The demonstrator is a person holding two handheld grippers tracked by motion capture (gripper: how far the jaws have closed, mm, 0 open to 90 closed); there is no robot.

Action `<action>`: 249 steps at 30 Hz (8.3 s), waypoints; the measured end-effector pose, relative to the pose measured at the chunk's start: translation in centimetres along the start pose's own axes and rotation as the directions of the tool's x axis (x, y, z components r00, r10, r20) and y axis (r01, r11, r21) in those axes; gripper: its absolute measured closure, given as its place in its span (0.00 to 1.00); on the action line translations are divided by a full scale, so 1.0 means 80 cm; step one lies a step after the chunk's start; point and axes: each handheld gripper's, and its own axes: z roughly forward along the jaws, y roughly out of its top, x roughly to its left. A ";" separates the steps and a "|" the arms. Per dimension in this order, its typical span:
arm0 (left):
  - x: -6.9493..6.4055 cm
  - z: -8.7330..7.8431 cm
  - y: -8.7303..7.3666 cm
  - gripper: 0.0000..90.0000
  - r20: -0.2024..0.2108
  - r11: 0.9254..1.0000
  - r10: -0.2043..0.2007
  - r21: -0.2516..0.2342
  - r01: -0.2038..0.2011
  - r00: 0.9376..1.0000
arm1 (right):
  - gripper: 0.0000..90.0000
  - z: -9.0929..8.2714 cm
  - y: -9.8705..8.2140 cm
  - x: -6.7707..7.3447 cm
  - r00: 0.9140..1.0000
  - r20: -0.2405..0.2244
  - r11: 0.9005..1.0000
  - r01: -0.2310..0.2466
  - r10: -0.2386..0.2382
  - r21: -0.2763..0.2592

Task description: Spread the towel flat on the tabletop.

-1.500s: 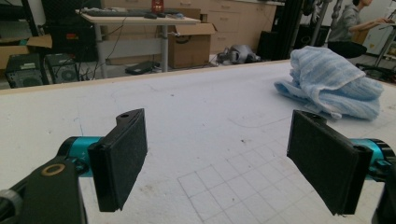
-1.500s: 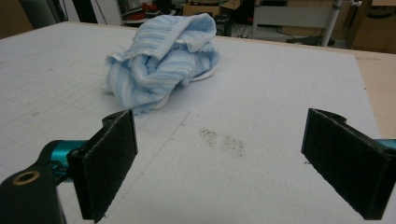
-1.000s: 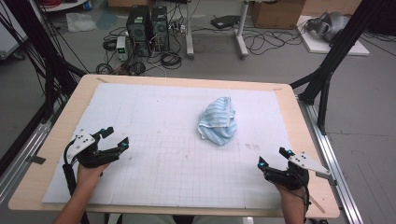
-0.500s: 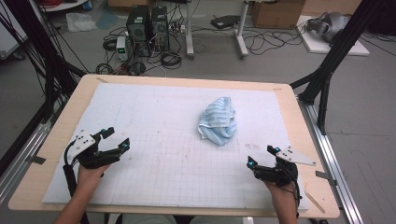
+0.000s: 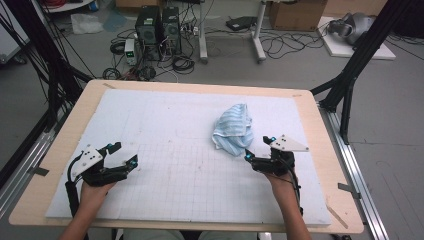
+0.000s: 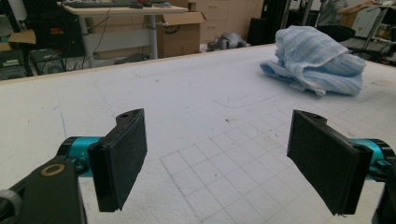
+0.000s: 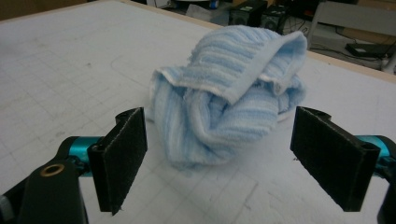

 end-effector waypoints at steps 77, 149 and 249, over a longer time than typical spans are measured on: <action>0.004 0.015 0.002 0.24 -0.003 1.000 -0.029 -0.003 0.029 1.000 | 0.69 -0.019 -0.010 -0.013 0.998 -0.007 0.992 -0.060 0.061 0.110; 0.012 0.013 0.005 0.25 -0.022 0.999 -0.048 -0.017 0.048 0.999 | 0.56 0.026 0.019 0.061 0.873 -0.444 0.958 0.270 -0.202 0.096; 0.012 0.103 0.036 0.87 0.194 0.922 -0.050 0.386 -0.030 0.980 | 0.38 -0.038 -0.012 -0.030 1.000 0.023 0.999 -0.018 0.017 0.036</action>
